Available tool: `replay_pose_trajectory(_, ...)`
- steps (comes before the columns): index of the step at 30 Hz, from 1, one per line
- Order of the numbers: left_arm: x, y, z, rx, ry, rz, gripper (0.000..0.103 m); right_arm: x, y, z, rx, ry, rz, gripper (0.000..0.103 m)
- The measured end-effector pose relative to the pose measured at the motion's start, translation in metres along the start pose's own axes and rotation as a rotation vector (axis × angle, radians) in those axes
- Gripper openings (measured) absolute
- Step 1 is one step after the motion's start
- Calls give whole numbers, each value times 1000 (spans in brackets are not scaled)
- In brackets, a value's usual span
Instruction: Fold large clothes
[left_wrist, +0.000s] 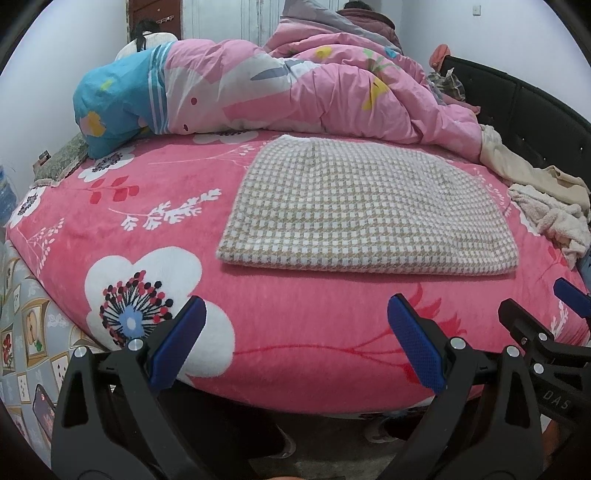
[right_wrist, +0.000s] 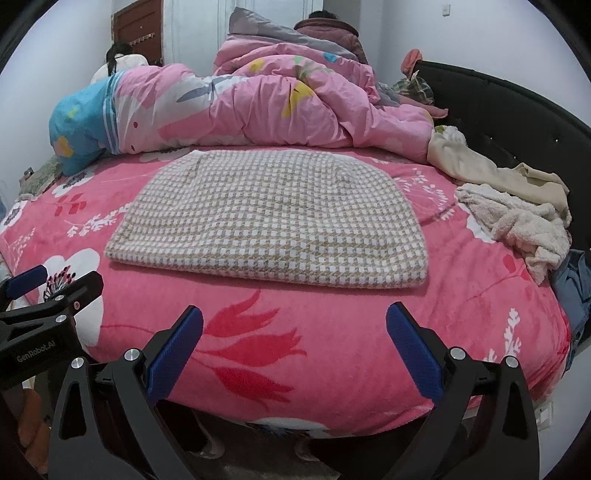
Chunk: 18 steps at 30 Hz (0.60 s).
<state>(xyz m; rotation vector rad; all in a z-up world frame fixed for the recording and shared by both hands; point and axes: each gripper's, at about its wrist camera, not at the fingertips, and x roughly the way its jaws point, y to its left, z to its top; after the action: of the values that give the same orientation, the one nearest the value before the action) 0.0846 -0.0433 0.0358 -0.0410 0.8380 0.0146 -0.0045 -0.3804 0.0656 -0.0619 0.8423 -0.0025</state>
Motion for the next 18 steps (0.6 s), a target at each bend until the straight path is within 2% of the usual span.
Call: replay_pose_trajectory(18,-1,-1,0,2,-2,1,95,0,-1,-1,2,2,-3,97)
